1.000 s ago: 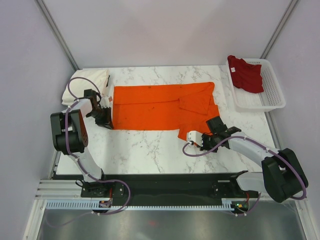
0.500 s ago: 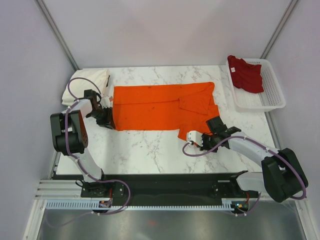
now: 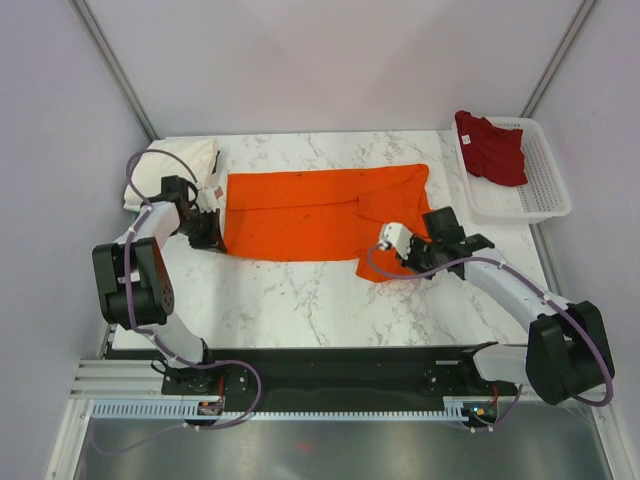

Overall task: Fold and stack the t-shirts
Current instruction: Fold the T-shirt at the center of the board.

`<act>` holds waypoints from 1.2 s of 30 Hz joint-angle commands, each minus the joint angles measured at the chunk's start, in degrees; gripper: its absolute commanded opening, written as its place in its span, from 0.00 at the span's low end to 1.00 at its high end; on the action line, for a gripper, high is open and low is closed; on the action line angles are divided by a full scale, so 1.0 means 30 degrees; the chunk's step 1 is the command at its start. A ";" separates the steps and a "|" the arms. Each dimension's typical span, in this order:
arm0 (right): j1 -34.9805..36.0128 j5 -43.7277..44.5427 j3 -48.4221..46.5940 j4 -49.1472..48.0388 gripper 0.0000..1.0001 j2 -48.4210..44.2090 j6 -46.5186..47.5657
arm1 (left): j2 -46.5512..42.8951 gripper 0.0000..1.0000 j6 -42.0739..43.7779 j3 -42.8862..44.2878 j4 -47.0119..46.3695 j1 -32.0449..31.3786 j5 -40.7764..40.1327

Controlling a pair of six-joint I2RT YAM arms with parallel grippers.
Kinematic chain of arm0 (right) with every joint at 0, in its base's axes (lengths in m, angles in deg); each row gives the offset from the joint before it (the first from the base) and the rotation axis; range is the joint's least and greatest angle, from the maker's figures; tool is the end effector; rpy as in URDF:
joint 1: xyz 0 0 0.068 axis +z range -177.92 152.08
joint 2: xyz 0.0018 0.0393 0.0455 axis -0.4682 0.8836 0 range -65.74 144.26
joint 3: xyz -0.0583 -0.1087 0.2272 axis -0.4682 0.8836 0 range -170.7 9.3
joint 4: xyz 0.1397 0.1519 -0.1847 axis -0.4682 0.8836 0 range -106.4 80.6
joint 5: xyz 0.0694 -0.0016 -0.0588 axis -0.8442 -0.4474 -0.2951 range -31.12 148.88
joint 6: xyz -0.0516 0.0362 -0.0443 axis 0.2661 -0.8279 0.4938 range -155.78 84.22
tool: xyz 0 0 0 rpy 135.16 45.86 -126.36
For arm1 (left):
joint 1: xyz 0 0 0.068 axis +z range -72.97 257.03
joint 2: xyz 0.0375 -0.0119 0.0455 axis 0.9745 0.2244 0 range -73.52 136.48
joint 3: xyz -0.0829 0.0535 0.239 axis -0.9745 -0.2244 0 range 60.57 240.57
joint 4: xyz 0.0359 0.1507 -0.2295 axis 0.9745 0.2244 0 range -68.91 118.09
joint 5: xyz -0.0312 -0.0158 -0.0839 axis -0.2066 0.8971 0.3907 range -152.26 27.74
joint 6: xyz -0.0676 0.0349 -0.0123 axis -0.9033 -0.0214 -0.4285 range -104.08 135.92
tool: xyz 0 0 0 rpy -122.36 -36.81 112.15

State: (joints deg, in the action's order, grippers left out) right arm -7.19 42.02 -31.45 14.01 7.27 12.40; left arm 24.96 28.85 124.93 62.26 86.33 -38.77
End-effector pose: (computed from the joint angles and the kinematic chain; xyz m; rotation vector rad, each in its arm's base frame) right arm 0.2394 0.1110 0.1415 -1.5498 2.0928 0.2245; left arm 0.3407 0.0292 0.1334 0.1621 2.7674 -0.4964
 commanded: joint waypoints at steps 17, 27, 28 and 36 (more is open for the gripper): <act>-0.3013 -0.0942 -0.8827 -0.0734 0.00 -0.0461 -0.4723 | -0.2415 0.02 0.0290 0.2393 0.1306 0.0064 0.1136; -0.3395 -0.0971 -0.9969 -0.1700 0.00 0.1207 -0.4665 | 0.0277 0.02 0.0202 0.4911 0.1570 0.0093 0.1312; -0.3395 -0.1000 -1.0116 -0.1816 0.00 0.1731 -0.4578 | 0.0628 0.02 0.0231 0.5321 0.1628 0.0093 0.1312; -0.4067 -0.0884 -1.5119 -0.3659 0.00 0.7149 -0.3991 | 0.6507 0.02 0.0290 1.3508 0.3878 0.0006 0.1781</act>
State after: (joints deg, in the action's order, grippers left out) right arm -18.45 40.05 -69.48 9.09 24.32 -0.49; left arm 38.88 28.89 154.92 70.26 86.33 -35.65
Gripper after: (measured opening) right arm 0.007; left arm 0.026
